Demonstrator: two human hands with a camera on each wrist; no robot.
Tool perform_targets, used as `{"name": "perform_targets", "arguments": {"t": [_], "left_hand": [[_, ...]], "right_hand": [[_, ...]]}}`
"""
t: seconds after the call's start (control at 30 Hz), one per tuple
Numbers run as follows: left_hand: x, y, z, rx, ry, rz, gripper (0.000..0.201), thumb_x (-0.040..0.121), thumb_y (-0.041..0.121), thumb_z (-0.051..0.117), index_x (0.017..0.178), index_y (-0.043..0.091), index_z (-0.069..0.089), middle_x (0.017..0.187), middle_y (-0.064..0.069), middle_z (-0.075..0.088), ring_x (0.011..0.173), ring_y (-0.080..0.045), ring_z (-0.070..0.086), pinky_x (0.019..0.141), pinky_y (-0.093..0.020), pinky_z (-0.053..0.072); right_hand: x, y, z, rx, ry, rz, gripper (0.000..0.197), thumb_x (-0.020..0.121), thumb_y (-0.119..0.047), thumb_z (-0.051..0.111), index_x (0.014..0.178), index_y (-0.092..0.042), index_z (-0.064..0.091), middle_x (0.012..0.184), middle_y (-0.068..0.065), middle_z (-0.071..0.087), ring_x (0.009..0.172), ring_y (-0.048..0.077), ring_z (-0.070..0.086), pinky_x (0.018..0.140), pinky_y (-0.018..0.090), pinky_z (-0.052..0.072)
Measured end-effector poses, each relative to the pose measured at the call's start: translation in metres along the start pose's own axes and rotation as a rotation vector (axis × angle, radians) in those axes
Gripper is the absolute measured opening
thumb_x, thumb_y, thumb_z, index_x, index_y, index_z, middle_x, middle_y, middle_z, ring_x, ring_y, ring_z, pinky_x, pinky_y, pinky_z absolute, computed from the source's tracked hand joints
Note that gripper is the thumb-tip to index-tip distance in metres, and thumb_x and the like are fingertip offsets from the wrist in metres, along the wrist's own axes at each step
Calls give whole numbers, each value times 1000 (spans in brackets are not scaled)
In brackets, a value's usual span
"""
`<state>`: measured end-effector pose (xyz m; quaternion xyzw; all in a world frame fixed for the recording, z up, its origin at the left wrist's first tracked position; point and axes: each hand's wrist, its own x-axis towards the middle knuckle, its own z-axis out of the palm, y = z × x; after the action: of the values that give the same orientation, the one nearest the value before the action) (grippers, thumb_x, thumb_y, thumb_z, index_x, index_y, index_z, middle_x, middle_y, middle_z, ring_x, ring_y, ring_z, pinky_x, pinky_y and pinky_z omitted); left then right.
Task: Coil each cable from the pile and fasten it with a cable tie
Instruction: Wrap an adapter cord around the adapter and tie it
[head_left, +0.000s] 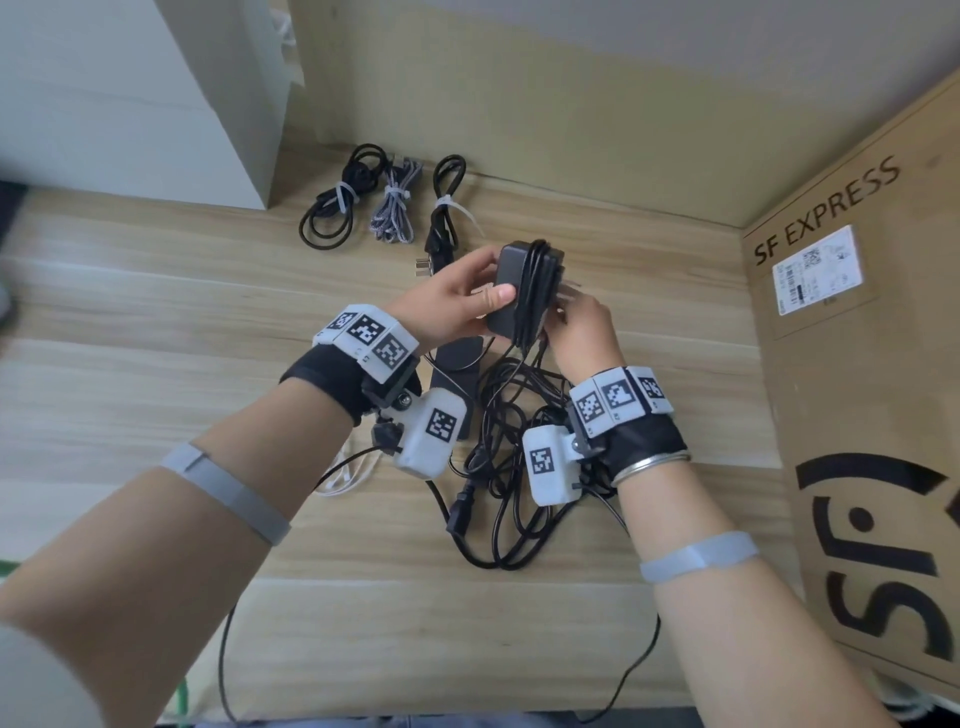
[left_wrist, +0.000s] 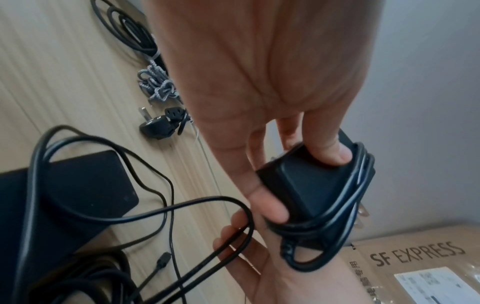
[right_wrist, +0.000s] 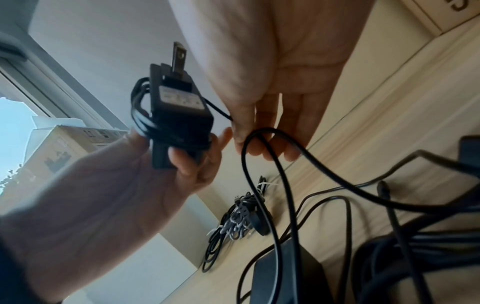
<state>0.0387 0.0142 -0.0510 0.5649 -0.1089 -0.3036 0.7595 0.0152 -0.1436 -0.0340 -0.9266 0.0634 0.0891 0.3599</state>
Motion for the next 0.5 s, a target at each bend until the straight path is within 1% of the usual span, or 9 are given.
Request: {"name": "perform_targets", "arguments": {"t": [0.07, 0.1, 0.17, 0.27, 0.3, 0.33, 0.4, 0.47, 0.5], "left_hand": [[1, 1, 3, -95, 13, 20, 34, 87, 20, 56, 117, 14, 42, 108, -1, 61, 94, -13, 65, 76, -32, 55], [1, 2, 4, -137, 19, 30, 40, 84, 25, 63, 117, 16, 43, 104, -1, 63, 93, -15, 66, 77, -33, 55], [4, 6, 6, -199, 29, 60, 47, 79, 29, 67, 118, 18, 43, 100, -1, 66, 93, -19, 65, 77, -33, 54], [7, 13, 10, -223, 49, 124, 43, 83, 24, 59, 119, 15, 39, 101, -7, 63, 92, -29, 60, 77, -40, 52], [8, 14, 10, -215, 60, 138, 43, 83, 22, 56, 120, 13, 37, 103, -10, 60, 93, -29, 60, 80, -43, 52], [10, 16, 9, -205, 76, 154, 40, 85, 18, 52, 121, 12, 35, 105, -10, 58, 93, -26, 61, 82, -42, 52], [12, 17, 7, -197, 116, 199, 33, 86, 12, 45, 117, 11, 35, 106, -10, 57, 93, -21, 62, 85, -43, 53], [13, 17, 4, -191, 190, 232, 27, 86, 10, 45, 111, 11, 35, 106, -11, 55, 95, -20, 61, 83, -43, 54], [14, 15, 2, -171, 235, 238, 25, 87, 9, 45, 110, 11, 35, 106, -10, 55, 95, -19, 61, 83, -43, 54]], "right_hand": [[0, 0, 2, -65, -36, -14, 24, 91, -6, 44, 103, -5, 65, 90, 14, 68, 81, 27, 59, 68, 25, 38], [-1, 0, 3, -84, -66, -10, 22, 91, -8, 45, 103, -6, 63, 89, 12, 66, 79, 25, 57, 68, 26, 39], [-3, 1, 6, -129, -121, 10, 17, 92, -16, 47, 99, -9, 61, 89, 9, 64, 78, 21, 55, 69, 26, 39], [-5, 7, 10, -171, -156, 4, 15, 91, -16, 49, 95, -16, 63, 92, 5, 64, 85, 22, 59, 75, 27, 43], [-7, 8, 11, -172, -157, -4, 15, 89, -14, 51, 95, -18, 64, 93, 4, 65, 85, 21, 60, 77, 27, 44], [-9, 9, 11, -179, -159, -10, 14, 87, -14, 53, 93, -19, 64, 92, 3, 65, 84, 21, 60, 77, 28, 45], [-11, 9, 8, -230, -158, -33, 7, 87, -15, 52, 87, -14, 59, 85, 4, 64, 80, 25, 60, 73, 31, 47], [-13, 9, 4, -290, -122, -57, 13, 91, -18, 47, 82, -11, 52, 75, 8, 59, 72, 30, 55, 67, 35, 46], [-14, 8, 1, -320, -110, -70, 14, 92, -18, 46, 81, -11, 50, 73, 8, 57, 70, 30, 53, 65, 35, 45]]}}
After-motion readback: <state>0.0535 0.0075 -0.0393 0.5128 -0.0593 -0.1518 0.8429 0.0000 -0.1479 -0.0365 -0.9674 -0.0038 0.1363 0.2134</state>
